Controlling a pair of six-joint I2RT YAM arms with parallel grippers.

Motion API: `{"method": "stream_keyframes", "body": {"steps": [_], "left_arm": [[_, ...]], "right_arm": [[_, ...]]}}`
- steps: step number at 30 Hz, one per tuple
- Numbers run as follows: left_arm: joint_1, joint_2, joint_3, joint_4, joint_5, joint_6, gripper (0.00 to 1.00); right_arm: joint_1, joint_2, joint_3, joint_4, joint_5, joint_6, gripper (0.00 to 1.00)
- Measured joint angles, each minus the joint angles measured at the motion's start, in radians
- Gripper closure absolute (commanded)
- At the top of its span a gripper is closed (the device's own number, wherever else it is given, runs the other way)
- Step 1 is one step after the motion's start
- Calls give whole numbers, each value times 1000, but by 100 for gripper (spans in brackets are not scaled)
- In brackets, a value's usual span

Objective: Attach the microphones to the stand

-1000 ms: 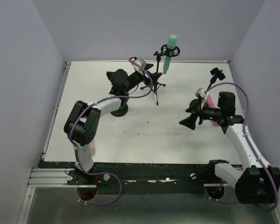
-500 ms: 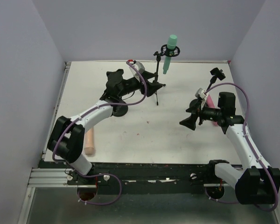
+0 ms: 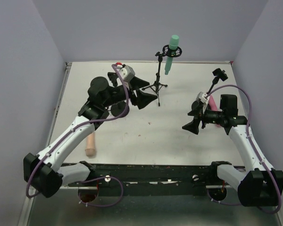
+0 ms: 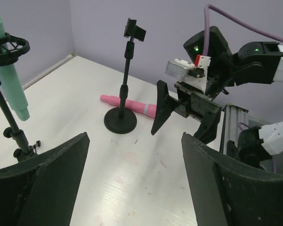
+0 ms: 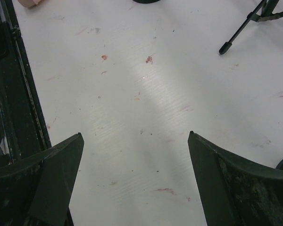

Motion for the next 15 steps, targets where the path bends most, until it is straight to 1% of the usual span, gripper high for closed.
{"method": "stream_keyframes", "body": {"steps": [4,8,12,15], "left_arm": [[1,-161,-3,-147,-25,15,5],[3,-322,-34,-315,-95,81,2],[7,-505,-159,-463,-211,149,2],[8,-600,-254,-536,-275,175,2]], "right_arm": [[0,0,3,-28,-4,-33,0],[0,2,3,-45,-14,-51,0],[0,20,3,-57,-32,-69,0],[0,41,3,-73,-54,-89,0]]}}
